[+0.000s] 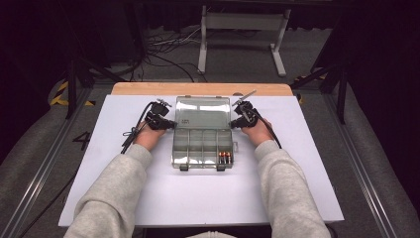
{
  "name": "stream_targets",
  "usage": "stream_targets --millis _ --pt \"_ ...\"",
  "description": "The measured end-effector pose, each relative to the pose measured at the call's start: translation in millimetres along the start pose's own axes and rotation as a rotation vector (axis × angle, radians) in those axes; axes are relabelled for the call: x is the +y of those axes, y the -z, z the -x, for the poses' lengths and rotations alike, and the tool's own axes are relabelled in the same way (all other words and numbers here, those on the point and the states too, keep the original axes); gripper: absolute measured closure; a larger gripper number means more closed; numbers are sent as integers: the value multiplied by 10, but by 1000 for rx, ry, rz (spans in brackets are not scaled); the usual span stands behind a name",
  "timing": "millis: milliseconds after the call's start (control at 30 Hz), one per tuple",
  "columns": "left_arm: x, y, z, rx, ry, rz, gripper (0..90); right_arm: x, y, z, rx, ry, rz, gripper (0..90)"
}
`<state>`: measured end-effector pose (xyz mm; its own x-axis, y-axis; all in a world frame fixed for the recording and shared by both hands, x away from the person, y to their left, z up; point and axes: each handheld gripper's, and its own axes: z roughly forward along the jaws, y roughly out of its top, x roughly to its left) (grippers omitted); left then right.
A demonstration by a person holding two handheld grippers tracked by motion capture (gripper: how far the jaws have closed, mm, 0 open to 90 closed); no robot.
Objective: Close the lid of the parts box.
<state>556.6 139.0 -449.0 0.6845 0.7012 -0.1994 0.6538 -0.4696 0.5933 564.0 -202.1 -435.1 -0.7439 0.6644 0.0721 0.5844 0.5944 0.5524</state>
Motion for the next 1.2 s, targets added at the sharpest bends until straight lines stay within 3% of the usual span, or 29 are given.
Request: stream_targets --millis 367,700,1000,1200 --pt "13 -8 27 24 4 9 894 12 -10 5 -17 2 24 900" --pt "34 30 52 46 1 47 894 22 46 31 -28 3 66 900" --pt "67 107 67 72 -30 72 895 49 162 35 -50 7 133 900" --pt "69 131 68 69 -19 86 894 67 222 20 -64 14 164 900"
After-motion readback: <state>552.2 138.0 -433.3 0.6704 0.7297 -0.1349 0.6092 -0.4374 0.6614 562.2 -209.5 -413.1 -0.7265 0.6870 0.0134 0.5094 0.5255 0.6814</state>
